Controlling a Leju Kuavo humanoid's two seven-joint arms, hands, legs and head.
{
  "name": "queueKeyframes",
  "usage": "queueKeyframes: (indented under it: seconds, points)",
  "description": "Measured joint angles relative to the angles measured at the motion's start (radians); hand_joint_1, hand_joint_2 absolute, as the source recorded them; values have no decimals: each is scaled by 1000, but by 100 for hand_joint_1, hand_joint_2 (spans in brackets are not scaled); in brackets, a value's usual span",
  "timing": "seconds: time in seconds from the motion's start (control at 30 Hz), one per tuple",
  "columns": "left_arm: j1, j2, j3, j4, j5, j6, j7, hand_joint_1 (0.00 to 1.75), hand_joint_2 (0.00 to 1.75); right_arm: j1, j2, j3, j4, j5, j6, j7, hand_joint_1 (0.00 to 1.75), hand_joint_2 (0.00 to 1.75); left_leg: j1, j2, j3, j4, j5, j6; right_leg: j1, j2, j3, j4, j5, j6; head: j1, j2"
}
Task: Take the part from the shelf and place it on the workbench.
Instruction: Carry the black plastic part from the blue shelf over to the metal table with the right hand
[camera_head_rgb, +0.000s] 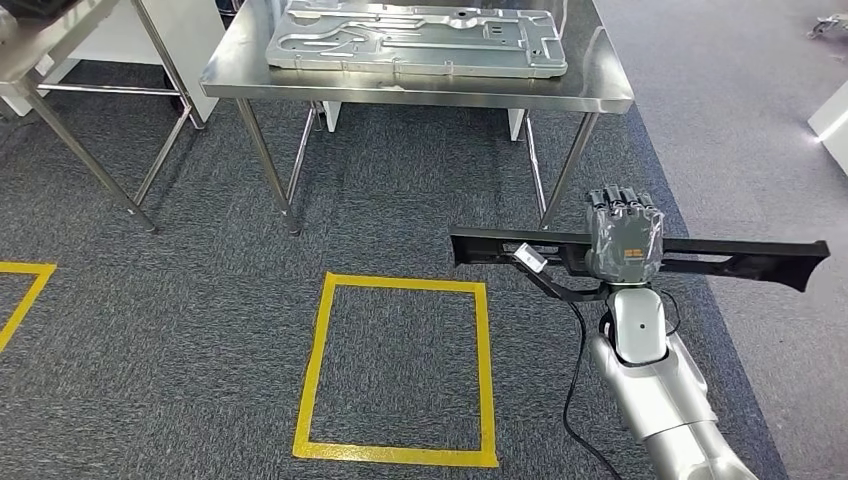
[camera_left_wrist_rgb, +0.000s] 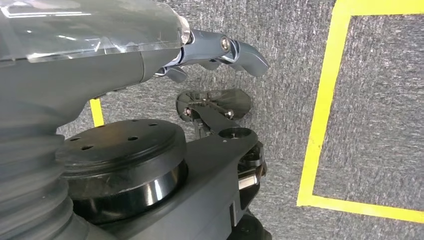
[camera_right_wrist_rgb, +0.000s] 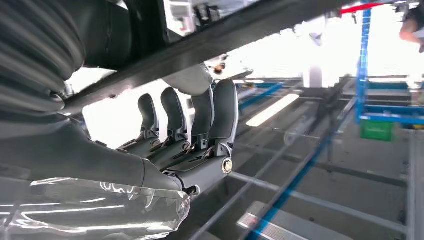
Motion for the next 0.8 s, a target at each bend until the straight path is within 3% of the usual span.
queueKeyframes:
  seconds: [0.1, 0.37, 0.57, 0.63, 0.7, 0.8]
  points:
    - [-1, 0, 0, 0, 0, 0, 0, 0, 175, -9, -41, 56, 5, 0, 5, 85, 175, 175, 0, 0, 0, 0, 0, 0, 0, -1, 0, 0, 0, 0, 0, 0]
    - [-1, -2, 0, 0, 3, 1, 0, 0, 175, -23, -118, 154, 32, 0, -4, 126, 175, 175, 0, 0, -1, 1, 0, 1, 0, -2, 0, 0, 0, 1, 0, 0]
    - [-1, -2, 0, 0, 6, 0, -6, 0, 175, -61, -137, 167, 56, 0, 20, 68, 175, 175, -7, 0, -2, 4, -1, 8, -7, 0, -1, -3, 4, 8, 0, 0]
    - [-1, -4, 1, 0, 11, -4, -4, 0, 175, -82, -143, 151, 65, 0, 30, 23, 175, 175, -1, 6, 3, -9, 8, 16, -7, 1, -3, 1, 0, 14, 0, 0]
    - [-2, -7, 1, 0, 13, -5, -3, 0, 175, -99, -147, 127, 77, 0, 30, -17, 175, 175, 7, 17, 10, -25, 16, 24, -6, -6, -28, 56, -35, 18, 0, 0]
    - [-2, -10, 2, 0, 15, -5, 0, 0, 175, -111, -147, 101, 101, 0, 29, -46, 175, 175, 8, 36, 12, -28, 16, 24, -14, -15, -119, 239, -114, 29, 0, 0]
